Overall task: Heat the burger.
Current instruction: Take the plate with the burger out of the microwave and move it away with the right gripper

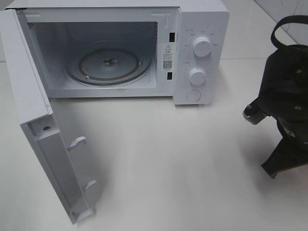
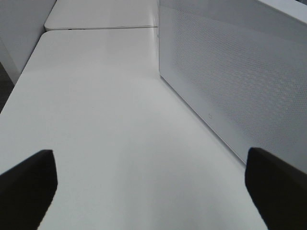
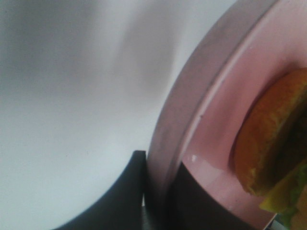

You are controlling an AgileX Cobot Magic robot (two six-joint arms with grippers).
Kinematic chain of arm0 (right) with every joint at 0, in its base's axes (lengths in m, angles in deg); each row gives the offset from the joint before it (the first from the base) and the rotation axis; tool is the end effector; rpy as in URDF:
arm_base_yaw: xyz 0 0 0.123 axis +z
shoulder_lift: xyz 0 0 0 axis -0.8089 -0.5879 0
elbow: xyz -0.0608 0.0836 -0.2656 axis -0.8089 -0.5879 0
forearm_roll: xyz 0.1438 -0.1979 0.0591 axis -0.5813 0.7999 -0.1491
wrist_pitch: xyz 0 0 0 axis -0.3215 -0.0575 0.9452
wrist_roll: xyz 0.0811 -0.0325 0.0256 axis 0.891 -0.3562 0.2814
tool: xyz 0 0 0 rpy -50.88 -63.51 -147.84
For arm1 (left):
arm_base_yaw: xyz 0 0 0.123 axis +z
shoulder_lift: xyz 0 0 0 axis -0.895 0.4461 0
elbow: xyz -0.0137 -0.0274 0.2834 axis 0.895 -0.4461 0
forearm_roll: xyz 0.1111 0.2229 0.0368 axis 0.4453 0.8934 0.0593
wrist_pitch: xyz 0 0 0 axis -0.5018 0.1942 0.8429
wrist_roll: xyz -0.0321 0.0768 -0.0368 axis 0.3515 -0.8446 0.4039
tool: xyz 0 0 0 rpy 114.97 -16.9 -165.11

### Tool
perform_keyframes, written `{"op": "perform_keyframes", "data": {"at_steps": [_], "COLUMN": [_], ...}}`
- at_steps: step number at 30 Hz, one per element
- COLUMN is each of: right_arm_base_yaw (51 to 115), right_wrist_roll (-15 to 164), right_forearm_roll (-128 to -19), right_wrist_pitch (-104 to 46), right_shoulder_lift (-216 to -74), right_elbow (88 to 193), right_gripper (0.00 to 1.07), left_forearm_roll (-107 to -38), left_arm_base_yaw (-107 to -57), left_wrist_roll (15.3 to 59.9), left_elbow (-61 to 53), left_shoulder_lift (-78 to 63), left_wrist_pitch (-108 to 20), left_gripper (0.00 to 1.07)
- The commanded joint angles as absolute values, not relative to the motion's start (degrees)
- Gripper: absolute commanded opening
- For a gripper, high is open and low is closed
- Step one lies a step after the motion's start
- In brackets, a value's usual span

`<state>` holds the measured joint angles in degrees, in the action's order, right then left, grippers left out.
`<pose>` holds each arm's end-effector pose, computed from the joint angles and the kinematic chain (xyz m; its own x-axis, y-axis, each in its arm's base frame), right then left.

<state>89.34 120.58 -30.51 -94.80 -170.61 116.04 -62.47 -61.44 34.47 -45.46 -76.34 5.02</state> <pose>0.2231 0.0915 0.1652 -0.9377 -0.3471 -0.0133 -0.2657 0.7414 -0.6162 -0.0057 -0.0069 0.2802 -0.4284 0.0627 -0.9014 0.0640 0.9972 0.0389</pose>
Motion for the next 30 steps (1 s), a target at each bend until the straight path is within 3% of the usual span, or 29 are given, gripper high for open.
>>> {"op": "perform_keyframes", "data": {"at_steps": [1,30], "right_arm_base_yaw": [89.2,88.5], "right_wrist_roll": [122.9,130.0], "right_forearm_roll": [-27.5,-29.7], "right_wrist_pitch": [-96.2,-86.0], "right_shoulder_lift": [-171.1,-186.4], "right_elbow": [115.4,114.0], "right_gripper": [0.00,0.01], "left_forearm_roll": [-62.4,-62.4], "left_arm_base_yaw": [-61.4,-61.4], "left_wrist_roll": [34.2,34.2], "left_elbow": [-45.7,-45.7], "left_shoulder_lift": [-77.6,-77.6], "left_wrist_pitch": [4.4,4.4], "left_gripper": [1.00,1.00]}}
